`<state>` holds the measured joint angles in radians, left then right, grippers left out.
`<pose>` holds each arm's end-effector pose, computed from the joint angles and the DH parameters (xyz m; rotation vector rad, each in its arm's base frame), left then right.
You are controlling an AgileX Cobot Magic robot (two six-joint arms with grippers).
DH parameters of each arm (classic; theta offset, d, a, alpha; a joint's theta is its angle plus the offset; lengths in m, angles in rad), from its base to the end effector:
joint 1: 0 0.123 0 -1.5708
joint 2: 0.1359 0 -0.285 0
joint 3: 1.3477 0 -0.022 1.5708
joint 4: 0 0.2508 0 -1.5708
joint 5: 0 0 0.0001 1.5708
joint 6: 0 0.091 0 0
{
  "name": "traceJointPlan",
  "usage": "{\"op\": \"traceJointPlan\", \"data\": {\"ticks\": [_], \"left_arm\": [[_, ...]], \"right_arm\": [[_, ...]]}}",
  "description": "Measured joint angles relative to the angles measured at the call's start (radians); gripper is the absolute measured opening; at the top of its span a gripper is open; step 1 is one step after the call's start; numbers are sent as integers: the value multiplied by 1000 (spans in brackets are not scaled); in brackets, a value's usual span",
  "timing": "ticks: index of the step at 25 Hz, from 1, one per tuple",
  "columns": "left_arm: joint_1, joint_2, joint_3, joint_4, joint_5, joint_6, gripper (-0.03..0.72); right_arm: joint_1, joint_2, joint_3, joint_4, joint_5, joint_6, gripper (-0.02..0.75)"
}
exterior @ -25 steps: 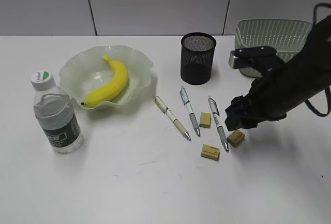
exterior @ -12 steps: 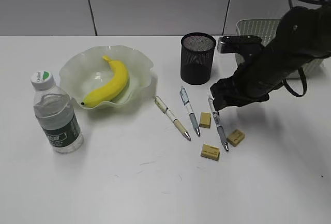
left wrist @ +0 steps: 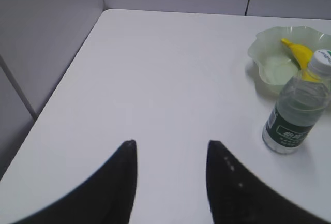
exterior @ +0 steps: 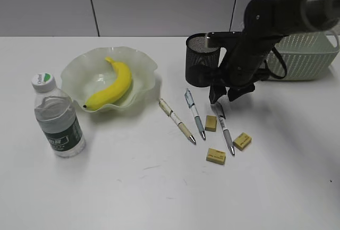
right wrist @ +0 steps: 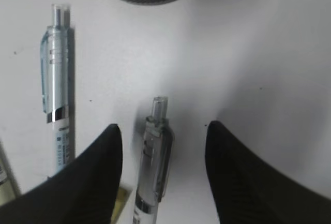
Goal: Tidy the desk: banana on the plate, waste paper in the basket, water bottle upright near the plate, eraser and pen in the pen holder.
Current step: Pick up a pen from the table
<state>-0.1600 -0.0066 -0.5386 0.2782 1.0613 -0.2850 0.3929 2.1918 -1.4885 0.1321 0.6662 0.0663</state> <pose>-0.0088 0.0235 0.2903 -0.1432 1.9651 0.0399 0.4029 0.1750 0.1163 -0.3363 2.8544 0.2303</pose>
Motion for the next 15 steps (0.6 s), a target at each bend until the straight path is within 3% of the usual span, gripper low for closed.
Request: {"op": "traceJointPlan", "data": {"ticks": [5,9,15], "left_arm": [[0,0,0,0,0,0,294],[0,0,0,0,0,0,283],[0,0,0,0,0,0,282]], "right_arm": [[40,49,-37,-88,49,81,350],[44,51,-40,-98,51,112,151],[44,4,-38,-102,60,122,157]]}}
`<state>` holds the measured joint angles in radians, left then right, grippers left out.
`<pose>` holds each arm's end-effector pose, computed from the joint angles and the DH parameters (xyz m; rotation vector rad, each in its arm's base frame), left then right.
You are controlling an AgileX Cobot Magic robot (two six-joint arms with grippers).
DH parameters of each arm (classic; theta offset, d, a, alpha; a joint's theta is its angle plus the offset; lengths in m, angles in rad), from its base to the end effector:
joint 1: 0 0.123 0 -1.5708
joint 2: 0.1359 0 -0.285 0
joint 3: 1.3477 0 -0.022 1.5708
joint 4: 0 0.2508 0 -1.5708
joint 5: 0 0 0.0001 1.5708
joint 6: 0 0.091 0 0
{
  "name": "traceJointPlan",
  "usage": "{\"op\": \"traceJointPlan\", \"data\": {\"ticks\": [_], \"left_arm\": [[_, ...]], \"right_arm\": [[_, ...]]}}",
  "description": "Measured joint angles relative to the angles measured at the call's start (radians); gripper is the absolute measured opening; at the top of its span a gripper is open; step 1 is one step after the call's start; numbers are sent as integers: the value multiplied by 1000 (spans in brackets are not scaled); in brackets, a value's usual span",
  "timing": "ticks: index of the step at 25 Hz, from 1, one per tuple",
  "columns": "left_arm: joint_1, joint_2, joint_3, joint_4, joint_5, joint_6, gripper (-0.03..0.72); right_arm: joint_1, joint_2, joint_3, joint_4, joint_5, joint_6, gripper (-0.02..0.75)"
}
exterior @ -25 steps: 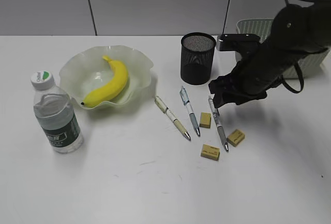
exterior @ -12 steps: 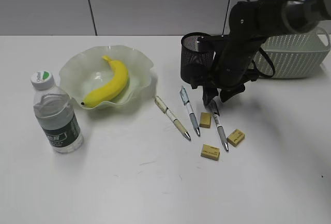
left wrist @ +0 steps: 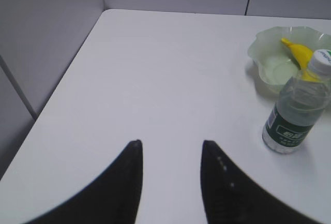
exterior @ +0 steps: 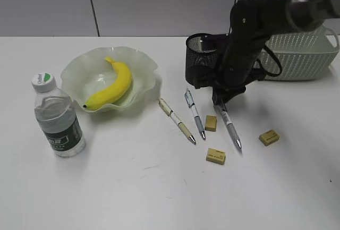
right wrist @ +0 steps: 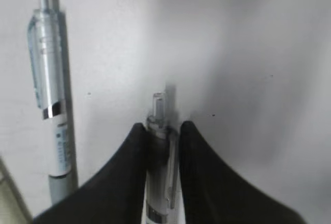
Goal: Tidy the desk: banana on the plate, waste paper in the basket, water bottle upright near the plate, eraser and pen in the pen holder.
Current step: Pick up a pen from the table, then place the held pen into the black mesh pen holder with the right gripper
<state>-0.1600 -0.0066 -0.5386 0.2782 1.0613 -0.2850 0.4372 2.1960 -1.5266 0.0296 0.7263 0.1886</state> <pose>-0.0088 0.0235 0.2903 -0.1432 1.9651 0.0399 0.3994 0.1886 0.1219 -0.3309 2.8763 0.1486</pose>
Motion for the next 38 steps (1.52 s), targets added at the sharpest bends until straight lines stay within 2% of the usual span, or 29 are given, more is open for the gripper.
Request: {"op": "traceJointPlan", "data": {"ticks": [3,5,8,11,14,17,20,24,29,31,33,38], "left_arm": [[0,0,0,0,0,0,282],[0,0,0,0,0,0,282],[0,0,0,0,0,0,279],[0,0,0,0,0,0,270],[0,0,0,0,0,0,262],[0,0,0,0,0,0,260],[0,0,0,0,0,0,258],[0,0,0,0,0,0,255],[0,0,0,0,0,0,244],[0,0,0,0,0,0,241],[0,0,0,0,0,0,241],[0,0,0,0,0,0,241]], "right_arm": [[0,-127,34,-1,-41,1,157],[0,-258,101,-14,-167,1,157],[-4,-440,256,-107,-605,1,157],[-35,-491,361,-206,-1146,-19,157],[-52,-398,370,-175,-1448,-86,157],[-55,-251,363,-134,-1584,-123,157],[-55,-123,359,-121,-1651,-130,155],[-55,-31,358,-96,-1683,-133,228],[-57,-38,359,-80,-1682,-137,433],[-57,-96,376,-80,-1622,-139,475],[-57,-227,402,-80,-1451,-139,489],[-57,-588,412,-96,-695,-142,448]]}}
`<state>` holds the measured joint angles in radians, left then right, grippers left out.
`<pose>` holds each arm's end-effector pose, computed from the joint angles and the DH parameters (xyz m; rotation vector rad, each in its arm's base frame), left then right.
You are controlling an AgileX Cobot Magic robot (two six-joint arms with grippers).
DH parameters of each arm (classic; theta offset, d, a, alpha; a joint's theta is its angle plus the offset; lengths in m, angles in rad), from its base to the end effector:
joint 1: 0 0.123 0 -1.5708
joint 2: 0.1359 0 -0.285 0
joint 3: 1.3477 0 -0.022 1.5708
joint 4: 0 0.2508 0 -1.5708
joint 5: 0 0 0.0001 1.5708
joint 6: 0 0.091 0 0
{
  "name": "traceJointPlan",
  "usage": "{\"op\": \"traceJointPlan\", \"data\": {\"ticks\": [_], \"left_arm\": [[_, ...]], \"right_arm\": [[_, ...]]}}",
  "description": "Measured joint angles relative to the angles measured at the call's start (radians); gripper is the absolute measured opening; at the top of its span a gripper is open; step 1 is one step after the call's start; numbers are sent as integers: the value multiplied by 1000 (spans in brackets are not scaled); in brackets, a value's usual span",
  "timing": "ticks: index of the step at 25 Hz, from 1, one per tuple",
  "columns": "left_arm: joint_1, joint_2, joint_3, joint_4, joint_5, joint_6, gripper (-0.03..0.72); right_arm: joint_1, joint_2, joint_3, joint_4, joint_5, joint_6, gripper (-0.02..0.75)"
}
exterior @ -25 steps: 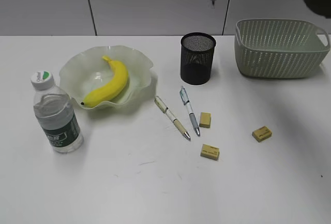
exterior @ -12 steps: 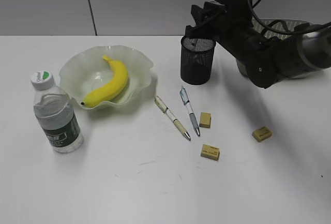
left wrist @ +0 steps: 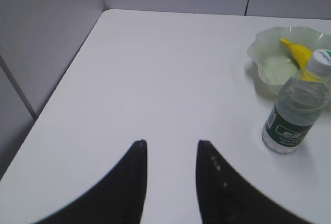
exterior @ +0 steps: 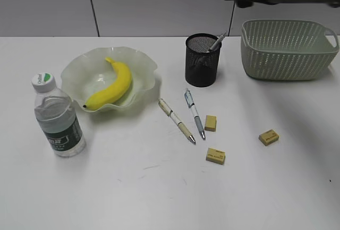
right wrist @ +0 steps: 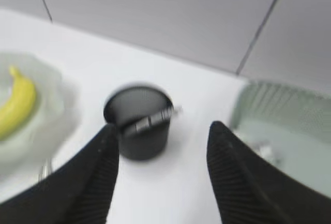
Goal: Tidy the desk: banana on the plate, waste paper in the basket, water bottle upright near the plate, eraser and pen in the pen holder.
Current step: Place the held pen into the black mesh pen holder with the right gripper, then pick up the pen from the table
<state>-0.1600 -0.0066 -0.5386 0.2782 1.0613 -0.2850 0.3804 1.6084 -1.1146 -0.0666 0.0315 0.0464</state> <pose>-0.0088 0.0235 0.2903 -0.1432 1.9651 0.0399 0.3442 0.1374 0.2860 -0.3998 1.9761 0.2276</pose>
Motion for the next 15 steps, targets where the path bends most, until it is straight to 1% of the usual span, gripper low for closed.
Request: {"op": "traceJointPlan", "data": {"ticks": [2,4,7,11,13,15], "left_arm": [[0,0,0,0,0,0,241],[0,0,0,-3,0,0,241],[0,0,0,-6,0,0,241],[0,0,0,-7,0,0,241],[0,1,0,-7,0,2,241],[0,17,0,-8,-3,13,241]], "right_arm": [[0,-127,26,-14,271,0,420],[0,-247,76,-20,510,0,398],[0,-460,182,-21,752,7,380],[0,-785,340,-21,971,29,374],[0,-969,414,-21,1029,42,373],[0,-1120,472,-20,1052,45,373]]}}
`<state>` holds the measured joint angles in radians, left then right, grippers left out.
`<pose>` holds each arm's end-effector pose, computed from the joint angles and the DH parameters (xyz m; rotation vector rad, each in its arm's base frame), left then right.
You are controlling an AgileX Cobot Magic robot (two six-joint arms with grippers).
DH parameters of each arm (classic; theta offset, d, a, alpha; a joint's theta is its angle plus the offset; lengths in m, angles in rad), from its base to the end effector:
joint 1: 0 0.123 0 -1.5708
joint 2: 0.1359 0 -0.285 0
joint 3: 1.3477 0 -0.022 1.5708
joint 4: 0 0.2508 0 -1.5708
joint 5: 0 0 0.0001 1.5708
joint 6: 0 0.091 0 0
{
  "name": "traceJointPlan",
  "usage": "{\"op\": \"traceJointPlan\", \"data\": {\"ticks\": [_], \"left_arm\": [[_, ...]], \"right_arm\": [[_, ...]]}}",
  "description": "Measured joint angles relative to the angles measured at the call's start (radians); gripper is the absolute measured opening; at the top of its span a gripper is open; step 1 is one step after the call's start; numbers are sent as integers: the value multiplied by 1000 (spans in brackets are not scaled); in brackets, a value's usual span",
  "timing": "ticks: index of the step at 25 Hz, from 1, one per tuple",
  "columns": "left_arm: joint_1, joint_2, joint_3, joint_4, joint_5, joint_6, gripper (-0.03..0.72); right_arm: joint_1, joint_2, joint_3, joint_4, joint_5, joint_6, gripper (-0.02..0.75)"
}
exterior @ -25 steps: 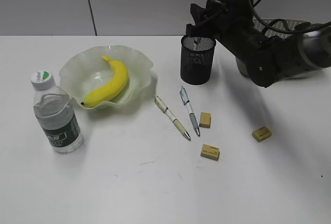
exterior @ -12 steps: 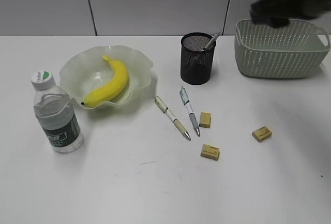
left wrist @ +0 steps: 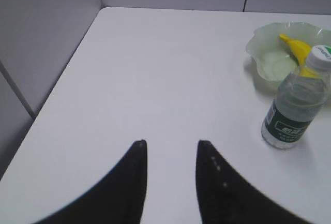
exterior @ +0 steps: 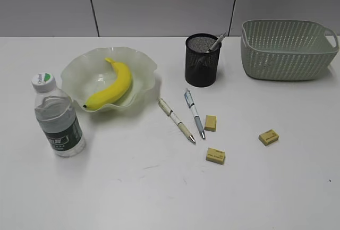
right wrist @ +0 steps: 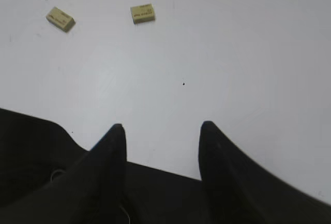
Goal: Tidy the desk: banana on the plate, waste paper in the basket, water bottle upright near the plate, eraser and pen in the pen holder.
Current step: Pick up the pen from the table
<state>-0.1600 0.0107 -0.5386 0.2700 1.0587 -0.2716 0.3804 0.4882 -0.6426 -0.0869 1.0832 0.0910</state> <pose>-0.0058 0.0224 0.2905 -0.1272 1.9822 0.0425 0.0652 0.0186 0.3033 -0.3612 2.3831 0.1066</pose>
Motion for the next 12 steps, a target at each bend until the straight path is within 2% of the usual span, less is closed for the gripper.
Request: {"op": "traceJointPlan", "data": {"ticks": [7,12], "left_arm": [[0,259,-62,-71,-113,100,252],[-6,548,-187,-256,-291,252,258]], "right_arm": [[0,-416,125,1,-19,2,373],[0,-495,132,-1,-36,2,372]]}}
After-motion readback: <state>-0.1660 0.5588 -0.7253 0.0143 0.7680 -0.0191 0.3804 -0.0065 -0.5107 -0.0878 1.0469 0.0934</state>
